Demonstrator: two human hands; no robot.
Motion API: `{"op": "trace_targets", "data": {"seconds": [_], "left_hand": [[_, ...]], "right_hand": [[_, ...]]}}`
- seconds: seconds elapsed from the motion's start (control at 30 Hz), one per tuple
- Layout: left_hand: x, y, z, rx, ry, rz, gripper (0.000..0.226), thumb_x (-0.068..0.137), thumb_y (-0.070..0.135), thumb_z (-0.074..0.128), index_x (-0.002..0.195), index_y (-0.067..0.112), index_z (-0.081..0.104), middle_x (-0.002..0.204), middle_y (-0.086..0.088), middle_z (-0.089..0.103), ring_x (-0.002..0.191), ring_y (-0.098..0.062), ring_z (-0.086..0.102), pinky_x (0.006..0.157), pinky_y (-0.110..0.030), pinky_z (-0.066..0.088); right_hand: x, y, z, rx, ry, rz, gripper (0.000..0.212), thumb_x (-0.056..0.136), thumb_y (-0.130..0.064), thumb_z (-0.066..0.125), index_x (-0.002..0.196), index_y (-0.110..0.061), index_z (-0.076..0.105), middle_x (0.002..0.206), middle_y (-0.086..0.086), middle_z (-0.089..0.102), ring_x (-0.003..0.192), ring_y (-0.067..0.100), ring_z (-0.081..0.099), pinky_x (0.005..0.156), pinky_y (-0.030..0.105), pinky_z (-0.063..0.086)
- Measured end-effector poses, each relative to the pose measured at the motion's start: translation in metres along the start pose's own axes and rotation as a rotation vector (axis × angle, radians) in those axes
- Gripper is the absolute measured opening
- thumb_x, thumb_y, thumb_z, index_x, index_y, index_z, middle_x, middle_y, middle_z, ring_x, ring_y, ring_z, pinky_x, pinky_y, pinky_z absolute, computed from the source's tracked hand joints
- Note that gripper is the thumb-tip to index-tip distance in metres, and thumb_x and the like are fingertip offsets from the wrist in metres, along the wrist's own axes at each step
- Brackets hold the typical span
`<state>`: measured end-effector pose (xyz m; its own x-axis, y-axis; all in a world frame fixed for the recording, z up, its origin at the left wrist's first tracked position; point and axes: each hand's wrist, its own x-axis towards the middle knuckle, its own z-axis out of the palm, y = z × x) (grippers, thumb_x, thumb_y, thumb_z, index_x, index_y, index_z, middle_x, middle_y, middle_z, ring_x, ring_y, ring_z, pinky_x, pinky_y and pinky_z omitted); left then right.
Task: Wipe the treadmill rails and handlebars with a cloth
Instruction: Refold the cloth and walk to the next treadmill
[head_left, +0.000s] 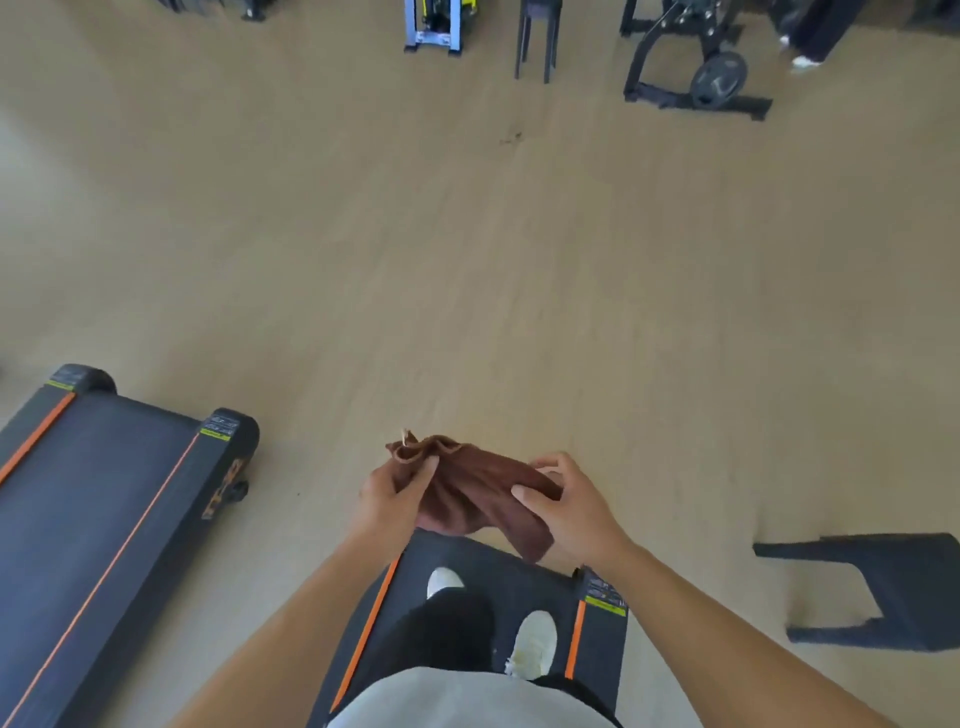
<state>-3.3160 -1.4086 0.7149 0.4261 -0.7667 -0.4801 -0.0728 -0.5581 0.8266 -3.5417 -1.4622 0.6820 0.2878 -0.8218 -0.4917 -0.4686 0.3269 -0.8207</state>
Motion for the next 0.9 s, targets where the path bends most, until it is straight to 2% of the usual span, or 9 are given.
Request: {"op": "trace_targets", "data": {"seconds": [0.07, 0.13, 0.2, 0.33, 0.43, 0.5, 0.67, 0.77, 0.9], "left_hand": [[0.023, 0.008, 0.001, -0.015, 0.050, -0.012, 0.018, 0.095, 0.037, 0.068, 0.090, 0.019, 0.070, 0.084, -0.004, 0.076, 0.086, -0.023, 0.073, 0.083, -0.048, 0.059], [0.049, 0.018, -0.001, -0.003, 0.102, -0.024, 0.032, 0.092, 0.040, 0.070, 0.085, 0.010, 0.064, 0.078, -0.005, 0.069, 0.075, -0.023, 0.066, 0.070, -0.041, 0.055], [0.076, 0.026, -0.005, -0.012, 0.129, -0.038, 0.042, 0.091, 0.041, 0.071, 0.078, 0.003, 0.058, 0.067, -0.003, 0.055, 0.065, -0.020, 0.051, 0.061, -0.034, 0.041], [0.137, 0.042, -0.017, -0.020, 0.156, -0.084, 0.040, 0.089, 0.044, 0.072, 0.077, 0.010, 0.056, 0.069, 0.000, 0.057, 0.065, -0.018, 0.054, 0.060, -0.032, 0.040], [0.176, 0.056, -0.026, -0.003, 0.193, -0.068, 0.025, 0.088, 0.043, 0.074, 0.090, 0.022, 0.060, 0.085, 0.008, 0.065, 0.078, -0.007, 0.060, 0.064, -0.026, 0.044], [0.200, 0.062, -0.033, -0.007, 0.230, -0.077, 0.031, 0.086, 0.045, 0.075, 0.102, 0.022, 0.061, 0.093, 0.009, 0.066, 0.085, -0.008, 0.061, 0.069, -0.028, 0.045], [0.272, 0.060, -0.041, 0.031, 0.311, -0.096, 0.045, 0.085, 0.049, 0.074, 0.110, 0.013, 0.062, 0.100, -0.003, 0.066, 0.091, -0.023, 0.063, 0.069, -0.032, 0.046], [0.322, 0.055, -0.039, 0.019, 0.356, -0.045, 0.038, 0.086, 0.047, 0.074, 0.102, 0.014, 0.063, 0.093, -0.001, 0.067, 0.084, -0.019, 0.064, 0.062, -0.029, 0.047], [0.406, 0.035, -0.020, -0.055, 0.476, -0.023, 0.033, 0.086, 0.051, 0.073, 0.093, 0.019, 0.066, 0.088, 0.001, 0.070, 0.081, -0.016, 0.066, 0.065, -0.032, 0.052]], "right_hand": [[0.030, -0.014, -0.011, -0.148, -0.157, 0.011, 0.038, 0.093, -0.036, 0.074, 0.126, -0.036, 0.054, 0.109, -0.009, 0.073, 0.096, 0.008, 0.072, 0.084, 0.026, 0.052], [0.063, -0.027, -0.018, -0.372, -0.257, -0.021, 0.024, 0.093, -0.032, 0.072, 0.114, -0.023, 0.067, 0.102, -0.002, 0.074, 0.096, 0.016, 0.070, 0.087, 0.035, 0.051], [0.092, -0.039, -0.021, -0.396, -0.233, -0.020, 0.014, 0.092, -0.028, 0.074, 0.103, -0.019, 0.071, 0.097, -0.002, 0.074, 0.090, 0.015, 0.069, 0.083, 0.035, 0.052], [0.146, -0.074, -0.022, -0.252, -0.091, 0.009, 0.020, 0.089, -0.026, 0.079, 0.098, -0.016, 0.065, 0.094, -0.005, 0.074, 0.087, 0.015, 0.070, 0.077, 0.027, 0.051], [0.188, -0.096, -0.016, -0.132, -0.055, 0.025, 0.027, 0.087, -0.024, 0.081, 0.095, -0.009, 0.060, 0.086, -0.002, 0.071, 0.077, 0.016, 0.066, 0.075, 0.029, 0.049], [0.217, -0.108, -0.013, -0.065, -0.052, 0.031, 0.029, 0.085, -0.021, 0.083, 0.093, -0.009, 0.057, 0.081, -0.003, 0.066, 0.072, 0.010, 0.062, 0.071, 0.026, 0.047], [0.307, -0.134, -0.011, -0.204, -0.349, 0.047, 0.051, 0.076, 0.000, 0.084, 0.118, -0.022, 0.065, 0.104, 0.001, 0.074, 0.082, 0.012, 0.071, 0.072, 0.023, 0.055], [0.368, -0.141, -0.011, -0.351, -0.525, 0.045, 0.028, 0.077, -0.003, 0.085, 0.101, -0.015, 0.074, 0.097, 0.009, 0.078, 0.081, 0.016, 0.072, 0.071, 0.026, 0.056], [0.456, -0.133, 0.002, -0.284, -0.453, -0.093, 0.023, 0.083, -0.020, 0.086, 0.083, -0.015, 0.064, 0.076, -0.005, 0.069, 0.071, 0.009, 0.065, 0.067, 0.024, 0.051]]}}
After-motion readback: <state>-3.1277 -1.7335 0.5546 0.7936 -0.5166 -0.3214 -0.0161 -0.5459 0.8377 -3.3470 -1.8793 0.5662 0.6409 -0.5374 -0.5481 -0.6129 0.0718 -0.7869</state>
